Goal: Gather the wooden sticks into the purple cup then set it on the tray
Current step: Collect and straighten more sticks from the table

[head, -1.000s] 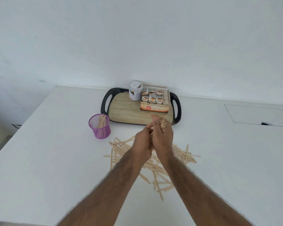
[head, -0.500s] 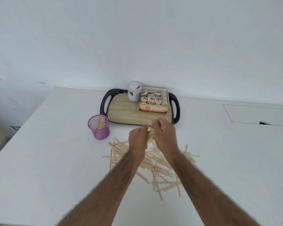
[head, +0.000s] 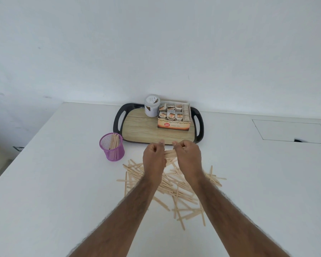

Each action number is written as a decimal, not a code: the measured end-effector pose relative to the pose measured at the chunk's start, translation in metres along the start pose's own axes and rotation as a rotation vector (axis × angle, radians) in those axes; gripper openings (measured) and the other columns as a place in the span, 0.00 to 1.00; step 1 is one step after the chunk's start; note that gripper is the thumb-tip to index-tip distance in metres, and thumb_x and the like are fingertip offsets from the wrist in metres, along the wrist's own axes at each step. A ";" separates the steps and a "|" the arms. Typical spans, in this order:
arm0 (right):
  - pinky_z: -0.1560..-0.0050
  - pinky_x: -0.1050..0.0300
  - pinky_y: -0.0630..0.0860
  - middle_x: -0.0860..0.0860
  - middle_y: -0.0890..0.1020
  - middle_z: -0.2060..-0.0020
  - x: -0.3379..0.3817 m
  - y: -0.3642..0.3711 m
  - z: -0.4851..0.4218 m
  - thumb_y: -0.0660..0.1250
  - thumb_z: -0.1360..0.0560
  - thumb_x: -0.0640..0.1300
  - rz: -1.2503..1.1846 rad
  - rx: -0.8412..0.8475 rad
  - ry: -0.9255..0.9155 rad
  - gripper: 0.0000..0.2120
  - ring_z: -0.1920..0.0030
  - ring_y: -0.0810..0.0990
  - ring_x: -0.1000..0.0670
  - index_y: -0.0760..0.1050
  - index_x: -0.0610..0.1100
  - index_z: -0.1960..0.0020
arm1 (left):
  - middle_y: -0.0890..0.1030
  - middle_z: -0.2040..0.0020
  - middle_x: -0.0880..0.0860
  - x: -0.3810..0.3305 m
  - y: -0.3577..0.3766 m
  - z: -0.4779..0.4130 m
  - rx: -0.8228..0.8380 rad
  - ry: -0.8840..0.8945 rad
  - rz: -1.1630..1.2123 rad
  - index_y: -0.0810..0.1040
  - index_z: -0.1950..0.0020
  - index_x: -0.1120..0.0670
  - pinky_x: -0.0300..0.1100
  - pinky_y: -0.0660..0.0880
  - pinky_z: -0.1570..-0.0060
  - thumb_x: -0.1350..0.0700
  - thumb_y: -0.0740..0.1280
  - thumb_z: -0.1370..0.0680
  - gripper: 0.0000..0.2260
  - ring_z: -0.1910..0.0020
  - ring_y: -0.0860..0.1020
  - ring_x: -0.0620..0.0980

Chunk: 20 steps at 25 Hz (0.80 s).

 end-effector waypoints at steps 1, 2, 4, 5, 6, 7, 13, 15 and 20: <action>0.72 0.67 0.66 0.60 0.73 0.78 0.001 -0.004 -0.003 0.70 0.21 0.49 -0.012 -0.015 -0.012 0.16 0.74 0.70 0.58 0.75 0.45 0.66 | 0.79 0.65 0.52 0.000 -0.003 -0.001 0.018 -0.095 0.149 0.75 0.61 0.57 0.41 0.74 0.69 0.47 0.62 0.16 0.18 0.69 0.76 0.47; 0.72 0.68 0.66 0.60 0.72 0.79 0.001 -0.009 -0.007 0.70 0.21 0.49 -0.036 -0.039 -0.020 0.16 0.74 0.69 0.58 0.74 0.45 0.66 | 0.81 0.61 0.55 0.001 -0.007 -0.004 0.025 -0.173 0.267 0.76 0.59 0.58 0.44 0.77 0.64 0.47 0.59 0.15 0.19 0.65 0.79 0.50; 0.72 0.68 0.66 0.60 0.71 0.79 0.000 -0.016 -0.009 0.70 0.21 0.49 -0.078 -0.081 -0.033 0.16 0.74 0.68 0.58 0.74 0.45 0.66 | 0.83 0.55 0.58 0.002 -0.013 -0.008 0.058 -0.228 0.381 0.78 0.57 0.58 0.49 0.78 0.53 0.44 0.53 0.14 0.24 0.56 0.81 0.54; 0.72 0.68 0.66 0.60 0.71 0.79 0.001 -0.015 -0.007 0.70 0.21 0.49 -0.069 -0.076 -0.046 0.16 0.75 0.68 0.58 0.73 0.45 0.66 | 0.84 0.53 0.59 0.003 -0.013 -0.008 0.108 -0.219 0.403 0.79 0.56 0.59 0.51 0.77 0.49 0.43 0.51 0.14 0.26 0.52 0.81 0.56; 0.72 0.68 0.67 0.59 0.73 0.78 0.001 -0.011 -0.003 0.70 0.21 0.49 -0.034 -0.051 -0.064 0.16 0.74 0.70 0.58 0.73 0.46 0.66 | 0.85 0.51 0.59 0.003 -0.010 -0.006 0.172 -0.201 0.418 0.80 0.54 0.59 0.53 0.77 0.46 0.42 0.50 0.14 0.27 0.49 0.82 0.57; 0.72 0.67 0.67 0.58 0.74 0.76 0.000 -0.005 0.003 0.70 0.21 0.49 0.021 -0.019 -0.086 0.16 0.73 0.71 0.58 0.74 0.46 0.66 | 0.85 0.50 0.60 0.003 -0.007 -0.003 0.229 -0.188 0.424 0.81 0.53 0.59 0.53 0.77 0.44 0.42 0.50 0.14 0.28 0.48 0.83 0.57; 0.72 0.66 0.66 0.55 0.71 0.76 -0.005 -0.003 0.009 0.71 0.22 0.49 -0.005 -0.040 -0.080 0.18 0.74 0.68 0.57 0.73 0.40 0.65 | 0.83 0.63 0.58 0.001 -0.006 0.002 0.286 -0.203 0.115 0.81 0.60 0.57 0.42 0.74 0.71 0.45 0.60 0.16 0.22 0.70 0.78 0.51; 0.73 0.66 0.65 0.57 0.70 0.77 -0.005 -0.002 0.011 0.70 0.21 0.49 -0.002 -0.030 -0.064 0.18 0.74 0.66 0.57 0.72 0.41 0.66 | 0.73 0.73 0.52 0.000 -0.006 0.001 0.197 -0.131 -0.146 0.74 0.69 0.53 0.37 0.62 0.77 0.43 0.65 0.19 0.22 0.77 0.67 0.47; 0.71 0.58 0.71 0.47 0.77 0.68 -0.005 -0.010 0.005 0.65 0.18 0.52 0.077 0.172 -0.127 0.20 0.72 0.74 0.49 0.76 0.38 0.60 | 0.65 0.79 0.46 -0.002 -0.014 -0.007 0.103 0.017 -0.306 0.73 0.72 0.54 0.35 0.58 0.80 0.47 0.69 0.20 0.22 0.80 0.60 0.43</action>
Point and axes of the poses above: each hand's wrist, its own z-axis away from the middle knuckle, its own y-axis out of the palm, x = y × z, the point moved 2 cm from there along -z, towards the middle knuckle
